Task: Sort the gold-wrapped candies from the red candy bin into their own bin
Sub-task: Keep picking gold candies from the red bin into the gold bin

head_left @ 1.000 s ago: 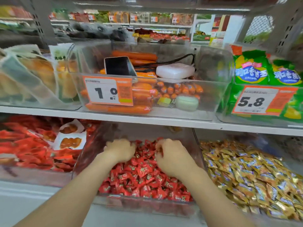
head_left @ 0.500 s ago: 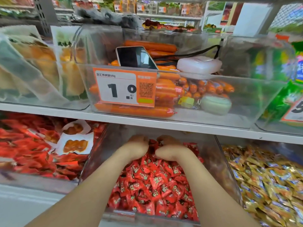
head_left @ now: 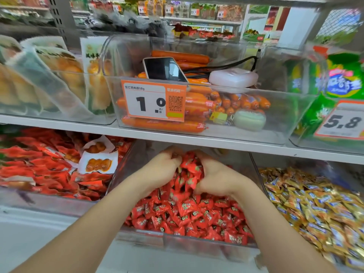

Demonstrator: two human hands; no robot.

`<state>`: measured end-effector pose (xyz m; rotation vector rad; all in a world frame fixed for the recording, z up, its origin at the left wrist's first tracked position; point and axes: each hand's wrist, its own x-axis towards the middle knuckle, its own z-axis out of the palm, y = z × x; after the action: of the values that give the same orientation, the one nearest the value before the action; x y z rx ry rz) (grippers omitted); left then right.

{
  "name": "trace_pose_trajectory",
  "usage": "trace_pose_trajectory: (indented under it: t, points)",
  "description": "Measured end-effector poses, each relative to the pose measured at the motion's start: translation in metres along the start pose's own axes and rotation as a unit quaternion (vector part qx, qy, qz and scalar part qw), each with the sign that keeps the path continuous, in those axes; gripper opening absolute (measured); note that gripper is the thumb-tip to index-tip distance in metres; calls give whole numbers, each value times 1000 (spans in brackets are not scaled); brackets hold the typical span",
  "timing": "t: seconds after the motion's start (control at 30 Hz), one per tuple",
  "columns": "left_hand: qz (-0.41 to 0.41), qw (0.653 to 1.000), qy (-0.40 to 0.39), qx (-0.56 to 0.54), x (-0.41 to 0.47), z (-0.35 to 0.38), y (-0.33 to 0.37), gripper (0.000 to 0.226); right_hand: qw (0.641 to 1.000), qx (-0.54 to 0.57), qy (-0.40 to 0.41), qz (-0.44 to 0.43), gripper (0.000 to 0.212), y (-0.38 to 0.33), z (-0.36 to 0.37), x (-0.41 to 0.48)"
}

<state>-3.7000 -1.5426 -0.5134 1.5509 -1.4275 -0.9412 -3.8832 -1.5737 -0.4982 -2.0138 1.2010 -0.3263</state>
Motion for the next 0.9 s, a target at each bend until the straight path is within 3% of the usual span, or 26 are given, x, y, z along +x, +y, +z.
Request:
trace_pose_trajectory:
  t: [0.17, 0.3, 0.43, 0.57, 0.67, 0.73, 0.8, 0.9]
  points:
    - [25, 970, -156, 187, -52, -28, 2, 31, 988, -126, -39, -83, 88, 6, -3, -48]
    - [47, 943, -171, 280, -67, -39, -3, 60, 988, -135, -53, -60, 83, 11, -8, -76]
    - [67, 941, -143, 298, -72, -36, -6, 69, 989, -130, 19, -68, 49, 9, -6, -89]
    - [88, 935, -128, 319, -73, -31, -9, 61, 981, -132, 113, -83, 5, 10, 8, -81]
    - [96, 914, -134, 370, -72, -27, -8, 60, 968, -159, 156, -112, 13, 15, 19, -65]
    - [104, 894, -141, 412, -72, -26, -6, 66, 966, -183, 117, -140, 46, 15, 25, -56]
    - [103, 892, -151, 413, -71, -26, -5, 70, 969, -198, 59, -138, 61, 14, 29, -48]
    - [105, 900, -161, 392, -71, -26, -8, 55, 970, -217, 23, -109, 45, 18, 29, -40]
